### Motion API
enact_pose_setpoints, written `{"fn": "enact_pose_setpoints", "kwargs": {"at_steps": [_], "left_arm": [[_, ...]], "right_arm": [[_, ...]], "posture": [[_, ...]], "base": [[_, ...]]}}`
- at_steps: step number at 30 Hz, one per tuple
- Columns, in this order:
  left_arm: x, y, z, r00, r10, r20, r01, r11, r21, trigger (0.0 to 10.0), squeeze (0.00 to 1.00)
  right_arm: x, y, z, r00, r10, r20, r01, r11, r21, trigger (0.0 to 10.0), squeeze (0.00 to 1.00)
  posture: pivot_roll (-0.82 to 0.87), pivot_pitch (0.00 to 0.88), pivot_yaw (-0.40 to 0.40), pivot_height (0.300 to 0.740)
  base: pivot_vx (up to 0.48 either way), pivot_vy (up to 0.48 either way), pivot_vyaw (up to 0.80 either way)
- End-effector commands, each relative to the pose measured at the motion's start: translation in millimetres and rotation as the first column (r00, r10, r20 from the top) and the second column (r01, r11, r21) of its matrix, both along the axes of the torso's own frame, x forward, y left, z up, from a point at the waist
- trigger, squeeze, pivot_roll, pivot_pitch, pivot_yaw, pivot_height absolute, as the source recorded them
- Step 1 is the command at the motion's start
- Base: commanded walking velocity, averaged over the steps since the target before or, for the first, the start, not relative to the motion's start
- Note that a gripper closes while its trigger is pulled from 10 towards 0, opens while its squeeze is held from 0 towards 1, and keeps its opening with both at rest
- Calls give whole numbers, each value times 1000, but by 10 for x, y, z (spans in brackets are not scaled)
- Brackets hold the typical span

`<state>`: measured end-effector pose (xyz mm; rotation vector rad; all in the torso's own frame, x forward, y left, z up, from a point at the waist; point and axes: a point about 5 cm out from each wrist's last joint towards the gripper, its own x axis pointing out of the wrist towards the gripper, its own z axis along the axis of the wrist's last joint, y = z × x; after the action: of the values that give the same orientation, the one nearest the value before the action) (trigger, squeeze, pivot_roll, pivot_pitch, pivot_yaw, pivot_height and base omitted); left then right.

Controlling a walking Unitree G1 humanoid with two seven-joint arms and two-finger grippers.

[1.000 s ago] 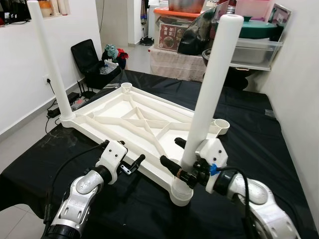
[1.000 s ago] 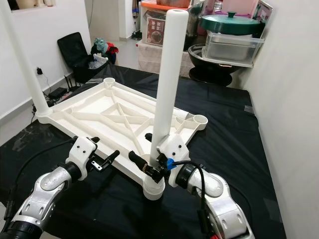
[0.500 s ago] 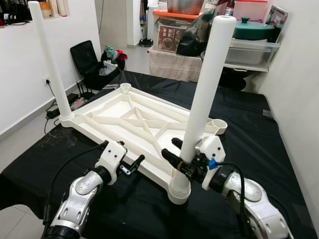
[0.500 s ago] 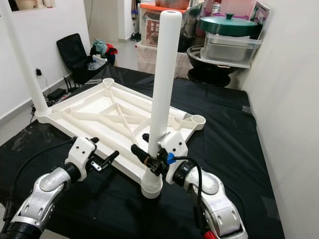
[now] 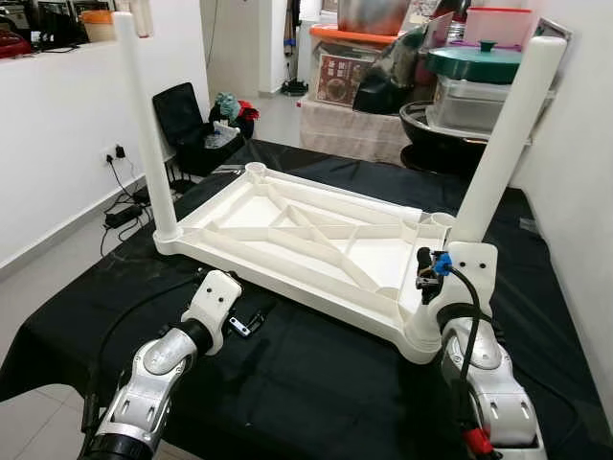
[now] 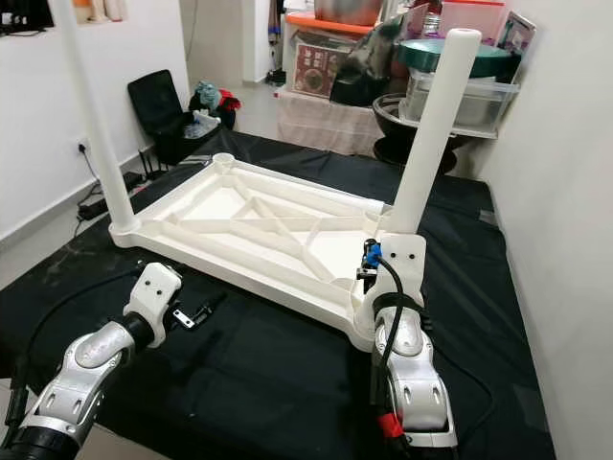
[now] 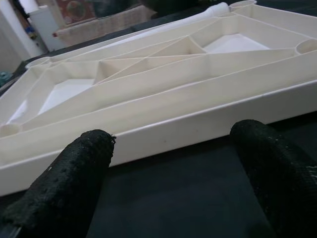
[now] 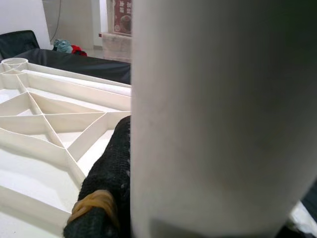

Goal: Building children table

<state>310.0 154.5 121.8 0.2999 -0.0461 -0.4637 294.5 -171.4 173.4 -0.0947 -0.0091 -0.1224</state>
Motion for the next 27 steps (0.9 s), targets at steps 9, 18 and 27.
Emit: {"fn": "enact_pose_setpoints", "kwargs": {"at_steps": [9,18,27], "left_arm": [[13,-32,-35,1000,-11,-10,11,1000,13,10000,0],[-3,-29,-39,1000,-18,-11,18,1000,12,10000,0],[-14,-14,-37,1000,-12,-9,12,1000,12,10000,0]], "right_arm": [[60,105,-33,995,93,-36,-93,996,1,10000,0],[-285,503,204,689,720,83,-714,694,-87,10000,0],[-324,495,107,598,801,11,-791,593,-147,1686,0]], "posture": [[44,0,-90,740],[42,0,-87,740],[54,0,-98,740]], "base": [[0,0,0],[0,0,0],[0,0,0]]}}
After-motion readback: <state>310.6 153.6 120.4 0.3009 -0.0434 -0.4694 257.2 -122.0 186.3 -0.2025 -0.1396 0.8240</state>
